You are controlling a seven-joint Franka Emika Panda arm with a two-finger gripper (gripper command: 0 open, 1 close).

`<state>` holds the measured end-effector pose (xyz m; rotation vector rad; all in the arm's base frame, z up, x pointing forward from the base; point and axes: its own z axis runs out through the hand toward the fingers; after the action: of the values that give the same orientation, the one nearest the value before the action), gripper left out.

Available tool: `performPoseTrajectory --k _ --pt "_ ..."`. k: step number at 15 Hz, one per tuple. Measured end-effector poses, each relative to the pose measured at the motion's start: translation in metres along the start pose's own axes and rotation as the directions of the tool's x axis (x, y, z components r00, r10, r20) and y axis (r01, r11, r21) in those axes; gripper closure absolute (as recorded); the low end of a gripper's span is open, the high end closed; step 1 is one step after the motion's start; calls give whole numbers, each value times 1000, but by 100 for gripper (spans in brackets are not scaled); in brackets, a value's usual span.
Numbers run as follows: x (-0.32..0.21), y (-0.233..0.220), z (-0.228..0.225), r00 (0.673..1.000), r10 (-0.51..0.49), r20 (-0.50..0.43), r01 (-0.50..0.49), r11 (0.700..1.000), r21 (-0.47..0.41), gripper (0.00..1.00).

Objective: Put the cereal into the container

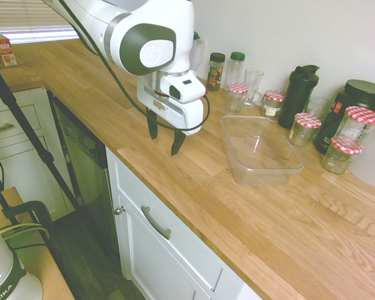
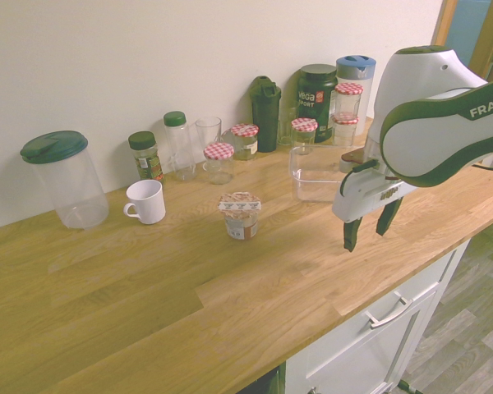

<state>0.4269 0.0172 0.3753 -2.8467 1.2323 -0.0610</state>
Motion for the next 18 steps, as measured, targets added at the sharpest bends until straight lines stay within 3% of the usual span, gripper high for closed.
performPoseTrajectory --k 2,6,9,14,18 --pt "0 0 1 1000 10 4 -10 1000 -3 0" --pt "-5 -29 -21 998 -24 -54 28 996 80 0" --pt "-11 -50 -14 995 -43 -92 53 992 118 0" --pt "-12 -95 -12 983 -50 -177 92 967 236 0" --pt "-22 -124 1 970 -96 -223 157 949 272 0"
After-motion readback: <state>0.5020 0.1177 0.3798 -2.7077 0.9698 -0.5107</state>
